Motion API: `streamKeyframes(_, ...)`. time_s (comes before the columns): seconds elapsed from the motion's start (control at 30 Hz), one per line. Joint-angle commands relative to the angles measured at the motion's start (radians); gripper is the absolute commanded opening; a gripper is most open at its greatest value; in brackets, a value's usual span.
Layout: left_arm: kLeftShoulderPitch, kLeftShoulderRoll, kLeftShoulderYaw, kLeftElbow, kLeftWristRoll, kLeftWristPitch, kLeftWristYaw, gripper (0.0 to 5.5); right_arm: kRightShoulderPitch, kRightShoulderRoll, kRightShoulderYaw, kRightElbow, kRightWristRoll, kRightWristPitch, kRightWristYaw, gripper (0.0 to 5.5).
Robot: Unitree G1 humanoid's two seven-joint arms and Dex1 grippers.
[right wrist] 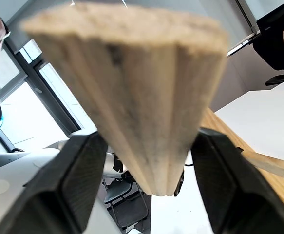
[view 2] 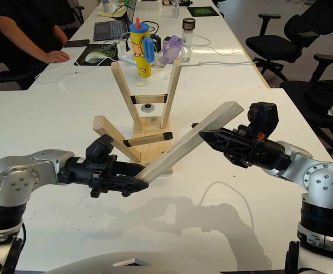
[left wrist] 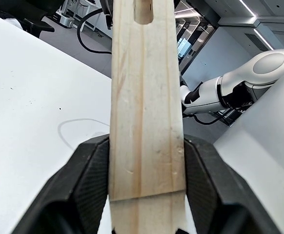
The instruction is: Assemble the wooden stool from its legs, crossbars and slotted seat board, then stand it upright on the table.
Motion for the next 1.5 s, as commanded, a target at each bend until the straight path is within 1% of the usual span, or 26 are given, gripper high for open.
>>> streamKeyframes(0.03, 0.003, 0.025, -0.018, -0.002, 0.039, -0.004, -0.017, 2.06, -0.002, -0.002, -0.003, -0.007, 0.035, 0.004, -0.015, 2.15)
streamKeyframes(0.13, 0.011, 0.036, -0.032, 0.001, 0.069, -0.016, -0.032, 2.06, 0.002, 0.003, -0.005, -0.010, 0.040, 0.002, -0.025, 2.12)
streamKeyframes(0.2, 0.014, 0.038, -0.047, -0.007, 0.127, -0.069, -0.042, 2.06, 0.009, 0.008, -0.003, -0.016, 0.038, 0.001, -0.029, 2.12)
streamKeyframes(0.27, 0.018, 0.019, -0.045, -0.021, 0.183, -0.149, -0.040, 2.06, 0.019, 0.007, 0.005, -0.023, 0.020, 0.000, -0.028, 2.12)
streamKeyframes(0.3, 0.009, -0.008, -0.033, -0.009, 0.189, -0.166, -0.011, 2.06, 0.022, 0.006, 0.006, -0.022, 0.015, -0.001, -0.027, 2.12)
streamKeyframes(0.33, 0.003, -0.026, -0.023, 0.004, 0.176, -0.158, 0.009, 2.43, 0.026, 0.002, 0.006, -0.022, 0.007, -0.002, -0.026, 2.12)
streamKeyframes(0.4, 0.001, -0.047, -0.002, 0.020, 0.158, -0.141, 0.045, 2.69, 0.031, -0.010, 0.009, -0.015, -0.022, -0.010, -0.026, 2.11)
streamKeyframes(0.43, 0.004, -0.052, 0.004, 0.025, 0.161, -0.133, 0.066, 2.91, 0.038, -0.027, 0.015, -0.013, -0.065, -0.020, -0.017, 2.11)
streamKeyframes(0.5, 0.029, -0.031, -0.023, 0.008, 0.213, -0.142, 0.081, 3.18, 0.056, -0.080, 0.026, 0.003, -0.180, -0.061, 0.020, 2.10)
streamKeyframes(0.6, 0.099, 0.007, -0.100, -0.039, 0.308, -0.176, 0.075, 3.20, 0.047, -0.157, 0.035, 0.068, -0.319, -0.120, 0.104, 2.05)
streamKeyframes(0.7, 0.144, 0.006, -0.171, -0.045, 0.434, -0.254, 0.105, 3.20, -0.017, -0.187, 0.027, 0.147, -0.396, -0.177, 0.164, 2.05)
streamKeyframes(0.83, 0.141, -0.075, -0.247, -0.008, 0.611, -0.383, 0.207, 3.20, -0.099, -0.187, 0.023, 0.231, -0.479, -0.265, 0.207, 2.05)
streamKeyframes(0.93, 0.131, -0.115, -0.351, 0.026, 0.789, -0.502, 0.270, 3.20, -0.130, -0.182, 0.068, 0.271, -0.567, -0.333, 0.237, 2.05)
streamKeyframes(1.0, 0.130, -0.134, -0.390, 0.053, 0.870, -0.551, 0.297, 3.20, -0.140, -0.174, 0.089, 0.289, -0.606, -0.356, 0.254, 2.05)
streamKeyframes(1.1, 0.122, -0.169, -0.358, 0.113, 0.921, -0.565, 0.353, 3.20, -0.142, -0.159, 0.105, 0.297, -0.635, -0.370, 0.274, 2.05)
streamKeyframes(1.27, 0.105, -0.141, -0.304, 0.191, 0.981, -0.543, 0.374, 3.20, -0.131, -0.131, 0.086, 0.282, -0.630, -0.375, 0.272, 2.05)
streamKeyframes(1.33, 0.106, -0.120, -0.310, 0.211, 1.001, -0.517, 0.357, 3.20, -0.131, -0.114, 0.077, 0.274, -0.626, -0.382, 0.264, 2.05)
streamKeyframes(1.5, 0.130, -0.041, -0.367, 0.225, 1.060, -0.475, 0.281, 3.20, -0.141, -0.062, 0.079, 0.256, -0.638, -0.413, 0.242, 2.05)
